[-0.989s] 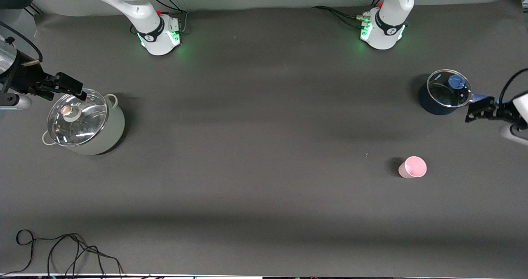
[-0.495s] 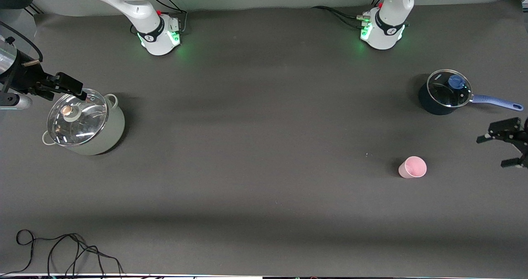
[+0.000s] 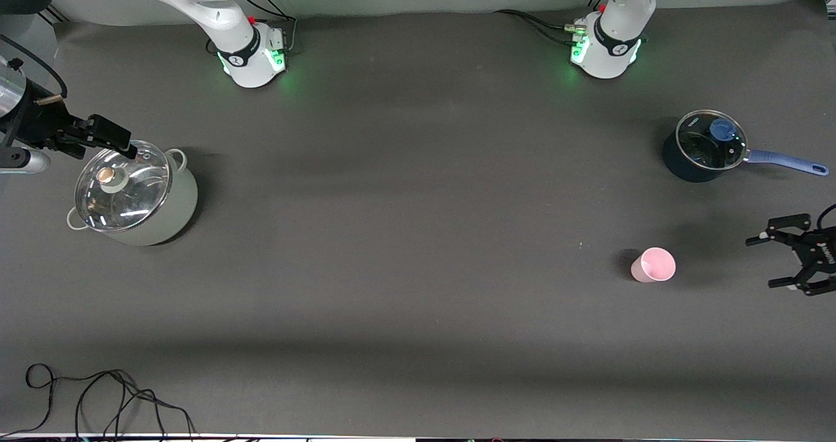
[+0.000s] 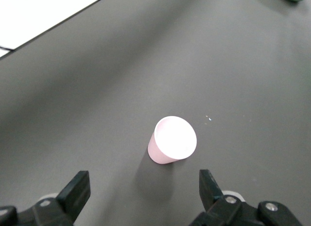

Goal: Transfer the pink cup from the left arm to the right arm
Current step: 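Lower the open left gripper around the pink cup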

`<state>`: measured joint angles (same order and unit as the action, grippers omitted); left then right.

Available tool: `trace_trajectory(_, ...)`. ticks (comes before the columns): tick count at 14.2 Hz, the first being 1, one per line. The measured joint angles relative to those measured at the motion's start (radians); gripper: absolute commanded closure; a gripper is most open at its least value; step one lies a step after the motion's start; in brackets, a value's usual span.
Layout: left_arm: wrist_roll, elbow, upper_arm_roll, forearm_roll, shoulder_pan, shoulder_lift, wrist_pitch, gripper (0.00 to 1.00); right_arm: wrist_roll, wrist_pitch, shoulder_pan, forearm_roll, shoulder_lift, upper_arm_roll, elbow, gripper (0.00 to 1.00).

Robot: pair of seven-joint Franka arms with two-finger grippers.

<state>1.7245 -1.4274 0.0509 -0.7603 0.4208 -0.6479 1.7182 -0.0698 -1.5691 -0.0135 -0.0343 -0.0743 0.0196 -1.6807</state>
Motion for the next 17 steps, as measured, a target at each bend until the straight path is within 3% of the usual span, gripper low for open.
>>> trace_trajectory(11,0.734,-0.192,-0.003,-0.337,0.123,-0.200,-0.032,0.01,0.000,0.000,-0.001,0.000,0.000,-0.002,0.001,0.00)
trace_trajectory(17,0.837,-0.219,-0.037,-0.419,0.124,-0.263,-0.021,0.01,0.000,0.000,-0.001,0.000,0.000,-0.003,0.001,0.00)
